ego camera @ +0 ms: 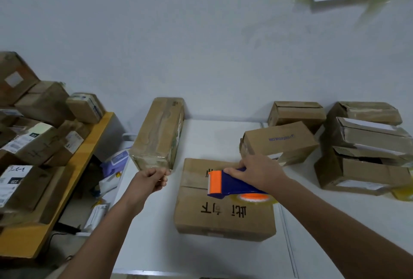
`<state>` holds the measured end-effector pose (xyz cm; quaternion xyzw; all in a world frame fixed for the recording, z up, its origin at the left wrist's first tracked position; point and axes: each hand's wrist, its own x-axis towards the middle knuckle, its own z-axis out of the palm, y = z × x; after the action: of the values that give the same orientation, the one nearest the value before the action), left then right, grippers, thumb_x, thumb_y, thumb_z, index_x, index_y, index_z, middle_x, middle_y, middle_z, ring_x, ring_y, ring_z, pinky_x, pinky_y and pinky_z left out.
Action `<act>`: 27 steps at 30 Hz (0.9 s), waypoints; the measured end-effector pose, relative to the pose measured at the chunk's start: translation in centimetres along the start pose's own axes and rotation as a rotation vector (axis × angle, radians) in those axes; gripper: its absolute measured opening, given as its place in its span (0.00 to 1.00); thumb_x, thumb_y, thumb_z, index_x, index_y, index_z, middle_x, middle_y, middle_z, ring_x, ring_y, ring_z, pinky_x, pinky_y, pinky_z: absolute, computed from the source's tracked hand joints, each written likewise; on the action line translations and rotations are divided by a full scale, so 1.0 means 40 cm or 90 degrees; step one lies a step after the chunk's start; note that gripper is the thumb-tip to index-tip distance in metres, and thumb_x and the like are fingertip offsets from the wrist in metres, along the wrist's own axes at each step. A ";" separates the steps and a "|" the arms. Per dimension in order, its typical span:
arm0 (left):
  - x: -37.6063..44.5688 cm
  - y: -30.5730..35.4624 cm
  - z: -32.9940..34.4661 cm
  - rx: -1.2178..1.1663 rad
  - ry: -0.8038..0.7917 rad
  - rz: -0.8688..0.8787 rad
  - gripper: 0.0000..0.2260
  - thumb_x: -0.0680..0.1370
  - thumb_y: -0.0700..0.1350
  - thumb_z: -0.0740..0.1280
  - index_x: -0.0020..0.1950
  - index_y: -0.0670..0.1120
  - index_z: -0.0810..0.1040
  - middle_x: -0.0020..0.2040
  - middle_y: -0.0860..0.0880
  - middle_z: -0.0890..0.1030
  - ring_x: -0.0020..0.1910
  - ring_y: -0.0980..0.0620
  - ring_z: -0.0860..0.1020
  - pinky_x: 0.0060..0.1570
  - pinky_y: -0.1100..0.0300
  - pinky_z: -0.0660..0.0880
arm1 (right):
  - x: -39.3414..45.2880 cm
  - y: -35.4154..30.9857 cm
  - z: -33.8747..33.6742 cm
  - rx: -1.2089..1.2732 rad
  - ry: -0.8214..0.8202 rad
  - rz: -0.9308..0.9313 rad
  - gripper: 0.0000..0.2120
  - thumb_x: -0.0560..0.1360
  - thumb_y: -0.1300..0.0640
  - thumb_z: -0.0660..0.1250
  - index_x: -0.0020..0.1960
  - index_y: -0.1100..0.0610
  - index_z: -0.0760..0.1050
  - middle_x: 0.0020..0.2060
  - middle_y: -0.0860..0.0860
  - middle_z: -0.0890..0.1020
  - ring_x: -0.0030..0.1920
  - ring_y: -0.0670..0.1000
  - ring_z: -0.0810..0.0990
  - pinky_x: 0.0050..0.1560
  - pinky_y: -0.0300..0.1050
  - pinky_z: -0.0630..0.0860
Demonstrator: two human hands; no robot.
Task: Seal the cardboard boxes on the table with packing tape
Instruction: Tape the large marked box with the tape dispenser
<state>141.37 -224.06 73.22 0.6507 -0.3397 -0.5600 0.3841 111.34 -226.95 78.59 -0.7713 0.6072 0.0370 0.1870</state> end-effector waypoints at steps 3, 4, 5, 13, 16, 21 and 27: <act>0.010 -0.020 -0.004 -0.020 -0.003 -0.015 0.09 0.82 0.43 0.65 0.51 0.39 0.83 0.39 0.45 0.79 0.38 0.51 0.76 0.45 0.62 0.75 | 0.002 -0.014 0.006 0.001 0.045 0.031 0.29 0.73 0.26 0.55 0.47 0.51 0.75 0.41 0.48 0.80 0.42 0.48 0.78 0.42 0.43 0.72; 0.015 -0.028 -0.004 -0.025 0.001 -0.016 0.09 0.81 0.42 0.66 0.51 0.39 0.83 0.39 0.45 0.79 0.38 0.51 0.76 0.45 0.62 0.75 | 0.004 -0.020 0.007 -0.004 0.046 0.041 0.29 0.72 0.26 0.55 0.47 0.51 0.75 0.40 0.48 0.79 0.42 0.49 0.78 0.42 0.43 0.72; 0.021 -0.039 -0.005 -0.027 0.009 -0.016 0.08 0.81 0.42 0.67 0.50 0.39 0.83 0.39 0.45 0.79 0.37 0.52 0.76 0.45 0.62 0.75 | 0.007 -0.026 0.009 -0.012 0.043 0.048 0.30 0.72 0.26 0.55 0.45 0.52 0.75 0.40 0.48 0.79 0.41 0.49 0.78 0.41 0.44 0.73; 0.059 -0.112 0.003 0.010 0.066 0.001 0.08 0.81 0.40 0.66 0.48 0.42 0.84 0.36 0.48 0.79 0.37 0.53 0.76 0.45 0.63 0.74 | 0.027 -0.049 0.015 -0.049 0.055 0.075 0.29 0.73 0.27 0.55 0.44 0.53 0.76 0.37 0.50 0.79 0.40 0.50 0.78 0.41 0.45 0.75; 0.065 -0.129 0.010 0.039 0.087 0.012 0.07 0.81 0.42 0.66 0.47 0.44 0.84 0.36 0.49 0.79 0.37 0.53 0.76 0.47 0.60 0.74 | 0.024 -0.068 0.018 -0.072 0.053 0.076 0.28 0.74 0.28 0.56 0.46 0.53 0.75 0.38 0.50 0.79 0.41 0.51 0.78 0.42 0.45 0.74; 0.072 -0.162 0.029 0.075 0.107 0.021 0.07 0.80 0.44 0.67 0.45 0.46 0.83 0.37 0.49 0.80 0.38 0.53 0.76 0.48 0.59 0.74 | 0.017 -0.086 0.022 -0.085 0.064 0.085 0.28 0.74 0.28 0.56 0.46 0.53 0.75 0.39 0.49 0.79 0.41 0.51 0.79 0.43 0.45 0.76; 0.070 -0.195 0.078 0.105 0.076 0.020 0.09 0.82 0.47 0.64 0.46 0.46 0.80 0.40 0.50 0.81 0.39 0.52 0.77 0.41 0.63 0.72 | 0.010 -0.092 0.037 -0.108 0.096 0.107 0.28 0.74 0.27 0.54 0.44 0.52 0.74 0.38 0.50 0.79 0.41 0.51 0.79 0.43 0.44 0.77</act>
<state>138.77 -223.18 64.78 0.7067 -0.3716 -0.4844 0.3576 115.18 -226.12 78.00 -0.7316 0.6765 0.0452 0.0713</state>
